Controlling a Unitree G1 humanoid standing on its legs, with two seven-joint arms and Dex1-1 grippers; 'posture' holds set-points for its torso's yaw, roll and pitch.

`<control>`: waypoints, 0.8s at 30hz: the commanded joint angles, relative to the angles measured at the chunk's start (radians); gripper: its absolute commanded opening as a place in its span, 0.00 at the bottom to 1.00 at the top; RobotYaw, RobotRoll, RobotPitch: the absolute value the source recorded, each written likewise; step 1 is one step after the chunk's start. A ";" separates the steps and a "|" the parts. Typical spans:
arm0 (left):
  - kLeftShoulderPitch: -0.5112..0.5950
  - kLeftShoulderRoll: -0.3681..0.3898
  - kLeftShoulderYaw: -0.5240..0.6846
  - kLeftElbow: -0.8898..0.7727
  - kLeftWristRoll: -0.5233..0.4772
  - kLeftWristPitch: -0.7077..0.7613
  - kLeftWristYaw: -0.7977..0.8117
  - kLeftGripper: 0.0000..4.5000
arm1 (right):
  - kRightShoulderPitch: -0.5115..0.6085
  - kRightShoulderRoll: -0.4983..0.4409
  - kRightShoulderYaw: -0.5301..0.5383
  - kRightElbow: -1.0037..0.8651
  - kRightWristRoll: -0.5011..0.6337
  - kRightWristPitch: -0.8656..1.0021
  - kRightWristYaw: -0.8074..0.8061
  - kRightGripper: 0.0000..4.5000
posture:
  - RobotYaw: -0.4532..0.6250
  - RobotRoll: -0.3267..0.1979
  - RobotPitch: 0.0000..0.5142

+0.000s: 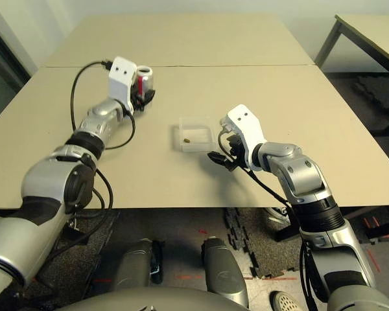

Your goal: Pour the medicine from the bottle into the box.

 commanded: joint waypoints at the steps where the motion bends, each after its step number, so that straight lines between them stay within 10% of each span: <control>1: 0.047 -0.013 0.024 -0.033 -0.040 -0.041 0.022 0.58 | -0.010 -0.011 0.004 -0.018 0.013 0.019 0.012 1.00 | 0.28 0.62 0.17; 24: 0.086 -0.008 0.020 -0.004 -0.057 -0.052 0.038 0.58 | -0.006 -0.019 -0.001 -0.045 0.017 0.051 0.010 1.00 | 0.27 0.62 0.19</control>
